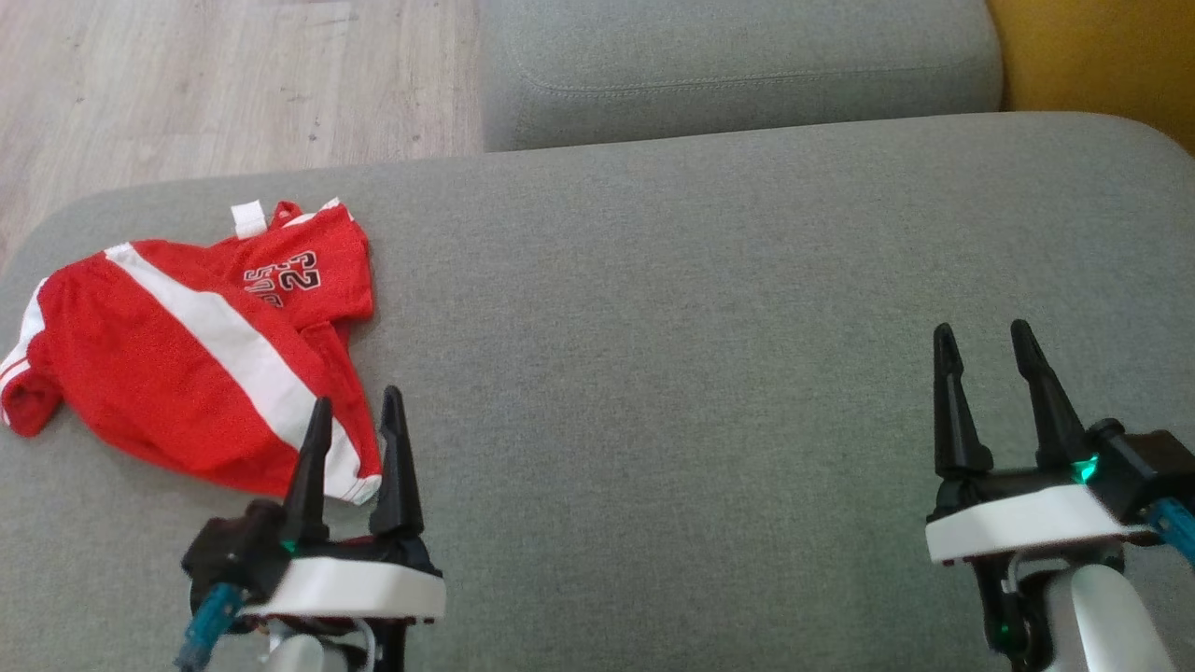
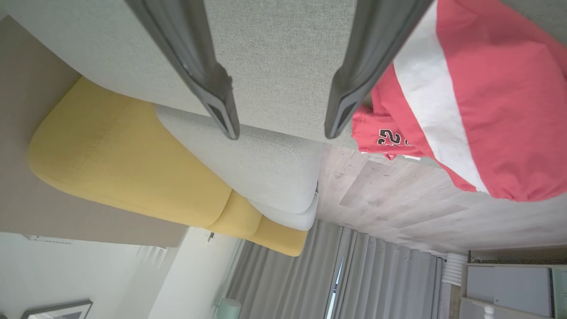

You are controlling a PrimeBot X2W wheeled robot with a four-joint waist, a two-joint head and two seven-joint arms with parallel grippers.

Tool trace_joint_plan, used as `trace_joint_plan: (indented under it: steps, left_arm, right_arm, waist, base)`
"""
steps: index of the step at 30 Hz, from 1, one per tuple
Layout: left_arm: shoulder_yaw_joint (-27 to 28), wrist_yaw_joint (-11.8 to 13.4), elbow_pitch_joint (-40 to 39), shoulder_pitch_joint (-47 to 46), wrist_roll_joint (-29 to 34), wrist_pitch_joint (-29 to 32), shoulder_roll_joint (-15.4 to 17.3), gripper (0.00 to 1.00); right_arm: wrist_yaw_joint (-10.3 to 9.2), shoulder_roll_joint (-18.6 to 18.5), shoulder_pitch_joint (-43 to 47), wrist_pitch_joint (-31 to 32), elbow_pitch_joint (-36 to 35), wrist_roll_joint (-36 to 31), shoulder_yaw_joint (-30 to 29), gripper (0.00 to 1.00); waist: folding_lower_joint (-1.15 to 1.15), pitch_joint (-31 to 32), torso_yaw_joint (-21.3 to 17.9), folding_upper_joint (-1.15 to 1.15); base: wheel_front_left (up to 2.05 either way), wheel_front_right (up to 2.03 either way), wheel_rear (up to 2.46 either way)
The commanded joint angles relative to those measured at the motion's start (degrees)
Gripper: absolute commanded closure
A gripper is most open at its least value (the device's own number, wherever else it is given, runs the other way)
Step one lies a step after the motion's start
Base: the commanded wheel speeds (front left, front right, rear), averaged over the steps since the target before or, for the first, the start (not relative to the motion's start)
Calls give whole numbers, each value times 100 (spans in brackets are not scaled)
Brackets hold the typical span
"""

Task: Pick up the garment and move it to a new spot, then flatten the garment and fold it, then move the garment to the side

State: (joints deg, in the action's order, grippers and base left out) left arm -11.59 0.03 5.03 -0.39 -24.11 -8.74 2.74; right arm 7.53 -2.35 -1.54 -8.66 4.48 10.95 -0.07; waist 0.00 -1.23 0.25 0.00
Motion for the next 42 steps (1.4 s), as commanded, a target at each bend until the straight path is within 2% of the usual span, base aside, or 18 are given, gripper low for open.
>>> trace_joint_plan:
  steps: [1, 11, 16, 21, 25, 27, 29, 31, 37, 42]
  left_arm:
    - [54, 41, -244, -261, 206, -99, 73, 0]
    - [-319, 376, -228, -344, 1011, -270, 223, 0]
    - [-392, 424, -257, -370, 1177, -355, 223, 0]
    - [-192, 252, -308, -282, 916, -423, 110, 0]
    - [-6, -94, -260, -181, 882, -491, 42, 0]
    - [73, -231, -203, -141, 921, -525, 26, 0]
    - [138, -296, -125, -104, 1011, -559, 19, 0]
    - [139, -371, -69, -61, 851, -593, 17, 0]
    - [238, -430, 27, -40, 599, -626, 15, 0]
    - [154, -465, 251, -33, 644, -626, 15, 0]
  right_arm:
    - [-3, -42, -119, -111, -260, -217, 133, 0]
    - [-4, -46, -87, -280, -322, -982, 142, 0]
    - [-4, -47, -78, -365, -315, -1028, 227, 0]
    - [-4, -49, -21, -432, -232, -577, 204, 0]
    - [-4, -50, 72, -500, -184, -73, 179, 0]
    - [-4, -51, 119, -534, -189, -32, 184, 0]
    - [-4, -52, 181, -567, -132, 148, 183, 0]
    - [-4, -52, 195, -601, -79, 393, 180, 0]
    - [-4, -53, 167, -634, -8, 763, 416, 0]
    - [-4, -53, 168, -634, 162, 909, 501, 0]
  waist:
    - [0, -4, 7, 0]
    - [0, -39, 46, 0]
    - [0, -50, 57, 0]
    - [0, -48, 53, 0]
    - [0, -36, 34, 0]
    - [0, -42, 19, 0]
    - [0, -34, -9, 0]
    - [0, -24, -38, 0]
    - [0, 8, -91, 0]
    - [0, 47, -79, 0]
  base:
    - [0, 0, 0]
    - [0, 0, 0]
    - [0, 0, 0]
    - [0, 0, 0]
    - [0, 0, 0]
    - [0, 0, 0]
    - [0, 0, 0]
    - [0, 0, 0]
    - [0, 0, 0]
    - [0, 0, 0]
